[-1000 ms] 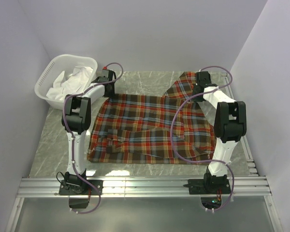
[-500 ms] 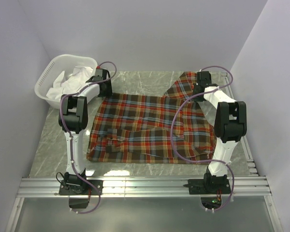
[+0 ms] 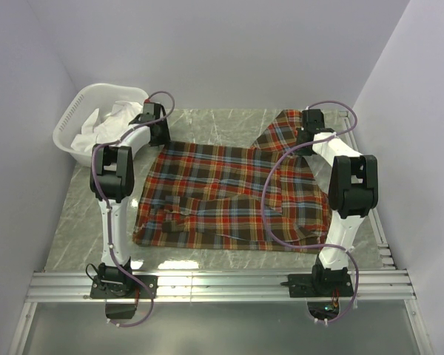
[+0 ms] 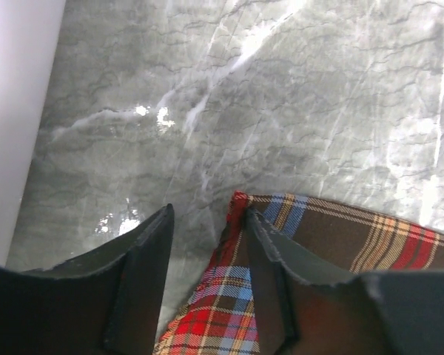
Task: Fold and stack the long sleeve shirts
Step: Fold the shirt
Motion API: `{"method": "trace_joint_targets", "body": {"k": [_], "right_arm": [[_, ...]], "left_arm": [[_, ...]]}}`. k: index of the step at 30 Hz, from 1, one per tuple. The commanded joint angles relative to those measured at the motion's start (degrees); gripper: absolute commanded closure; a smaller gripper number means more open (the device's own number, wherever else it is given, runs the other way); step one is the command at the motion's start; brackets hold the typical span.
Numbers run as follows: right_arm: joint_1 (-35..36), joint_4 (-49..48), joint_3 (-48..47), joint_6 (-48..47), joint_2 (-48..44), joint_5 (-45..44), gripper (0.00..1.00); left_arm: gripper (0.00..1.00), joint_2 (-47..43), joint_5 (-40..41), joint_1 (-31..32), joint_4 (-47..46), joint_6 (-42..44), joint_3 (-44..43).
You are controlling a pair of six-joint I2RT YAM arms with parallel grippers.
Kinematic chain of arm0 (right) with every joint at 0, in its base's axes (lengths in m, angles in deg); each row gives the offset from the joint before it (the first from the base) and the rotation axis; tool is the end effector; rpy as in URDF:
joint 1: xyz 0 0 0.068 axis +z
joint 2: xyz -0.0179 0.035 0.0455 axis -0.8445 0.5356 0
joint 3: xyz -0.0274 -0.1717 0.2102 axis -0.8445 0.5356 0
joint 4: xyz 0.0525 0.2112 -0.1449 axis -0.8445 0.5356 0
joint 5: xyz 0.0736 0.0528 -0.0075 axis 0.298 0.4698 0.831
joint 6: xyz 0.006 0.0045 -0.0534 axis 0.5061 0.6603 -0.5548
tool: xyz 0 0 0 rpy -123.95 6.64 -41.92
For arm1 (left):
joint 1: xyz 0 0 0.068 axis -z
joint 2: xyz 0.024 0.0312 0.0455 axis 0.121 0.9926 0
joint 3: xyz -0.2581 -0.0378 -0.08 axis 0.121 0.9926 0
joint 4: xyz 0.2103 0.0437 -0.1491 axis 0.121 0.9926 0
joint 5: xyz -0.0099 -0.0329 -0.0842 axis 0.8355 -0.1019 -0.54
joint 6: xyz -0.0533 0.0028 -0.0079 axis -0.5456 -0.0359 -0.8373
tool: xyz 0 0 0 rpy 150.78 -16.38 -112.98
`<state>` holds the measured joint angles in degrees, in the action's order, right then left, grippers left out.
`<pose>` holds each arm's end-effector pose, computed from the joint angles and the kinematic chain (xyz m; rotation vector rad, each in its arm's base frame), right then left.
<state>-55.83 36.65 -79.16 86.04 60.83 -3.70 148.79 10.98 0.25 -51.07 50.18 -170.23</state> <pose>0.4343 0.0085 0.1965 0.1680 2.4656 -0.1070 0.5042 -0.0604 0.1638 -0.2648 2.4292 -0.0844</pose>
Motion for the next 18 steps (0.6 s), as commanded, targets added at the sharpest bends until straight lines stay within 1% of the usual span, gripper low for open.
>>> {"method": "trace_joint_targets", "body": {"k": [1,2,4,7,10,13,18], "right_arm": [[-0.7,-1.5,0.4,-0.7,-0.1,-1.4,1.0],[-0.8,-1.5,0.4,-0.8,-0.1,-1.3,1.0],[-0.7,-1.5,0.3,-0.8,0.0,-1.3,1.0],[-0.7,-1.6,0.3,-0.7,0.0,-1.1,1.0],[-0.7,-1.4,0.2,-0.4,0.0,-1.0,1.0],[-0.7,-1.4,0.2,-0.3,0.0,-0.9,1.0],[-0.8,-1.3,0.2,-0.5,-0.1,-1.0,1.0]], "left_arm": [[0.52,2.0,-3.9,0.0,0.0,-0.6,-1.4],[0.54,2.3,-4.0,0.1,0.2,-0.5,-1.5],[0.54,2.9,-4.6,0.1,1.1,-0.2,-2.3],[0.48,3.4,-6.4,0.2,2.1,0.6,-2.8],[0.47,3.7,-7.8,0.5,2.6,1.3,-2.9],[0.48,3.9,-7.1,1.0,2.6,1.5,-3.1],[0.53,6.2,-6.2,1.1,4.8,0.9,-6.5]]}}
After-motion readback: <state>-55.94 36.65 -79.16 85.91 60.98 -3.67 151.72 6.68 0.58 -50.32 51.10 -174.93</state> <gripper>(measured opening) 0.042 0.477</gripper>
